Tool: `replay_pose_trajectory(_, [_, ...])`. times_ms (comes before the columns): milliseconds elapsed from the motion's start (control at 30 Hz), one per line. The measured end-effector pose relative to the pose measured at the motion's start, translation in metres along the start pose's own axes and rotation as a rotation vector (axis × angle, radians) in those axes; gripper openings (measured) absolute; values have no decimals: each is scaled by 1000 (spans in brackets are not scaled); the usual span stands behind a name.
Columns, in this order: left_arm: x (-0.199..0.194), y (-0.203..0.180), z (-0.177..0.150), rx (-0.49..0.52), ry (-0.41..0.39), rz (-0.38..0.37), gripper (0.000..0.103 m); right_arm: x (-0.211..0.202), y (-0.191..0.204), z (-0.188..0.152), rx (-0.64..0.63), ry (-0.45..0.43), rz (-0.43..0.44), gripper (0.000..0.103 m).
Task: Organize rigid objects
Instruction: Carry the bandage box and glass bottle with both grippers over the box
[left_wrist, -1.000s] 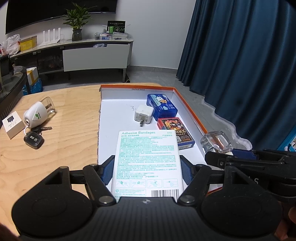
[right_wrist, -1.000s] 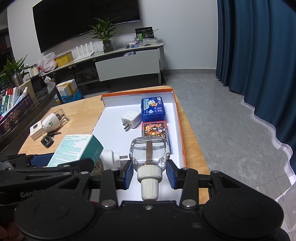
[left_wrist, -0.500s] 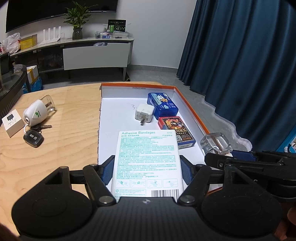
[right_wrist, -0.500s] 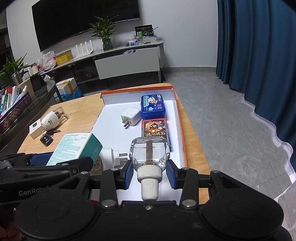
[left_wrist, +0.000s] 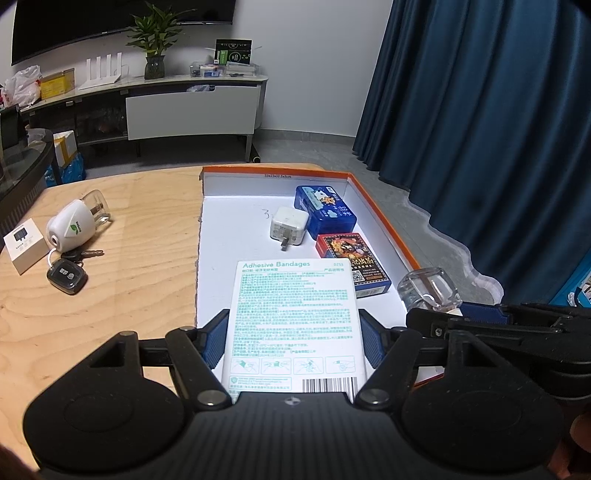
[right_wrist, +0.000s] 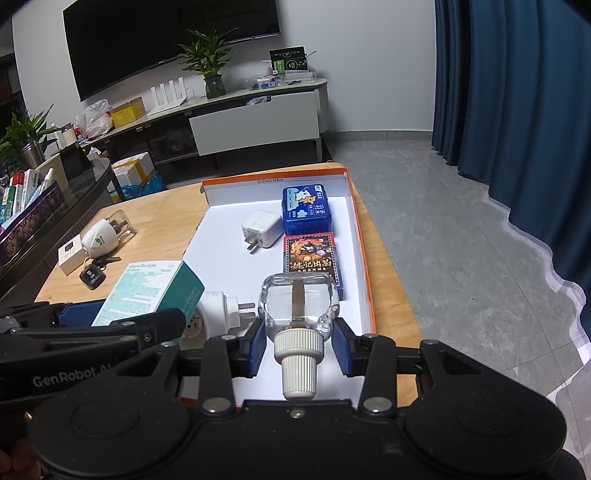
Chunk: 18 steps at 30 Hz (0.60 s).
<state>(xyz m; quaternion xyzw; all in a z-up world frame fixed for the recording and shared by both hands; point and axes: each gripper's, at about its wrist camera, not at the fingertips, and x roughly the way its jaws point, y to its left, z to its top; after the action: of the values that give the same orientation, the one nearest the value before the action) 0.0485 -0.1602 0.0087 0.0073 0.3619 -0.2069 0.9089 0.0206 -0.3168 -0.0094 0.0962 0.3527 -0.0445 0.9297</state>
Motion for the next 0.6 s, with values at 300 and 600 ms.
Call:
replay_pose_trajectory(300, [-3, 2, 4, 0, -14, 2, 71, 0, 3, 2, -3, -7, 1, 48])
replay_pose_trajectory(600, [-3, 4, 8, -1, -21, 8, 71, -2, 3, 4, -7, -11, -1, 48])
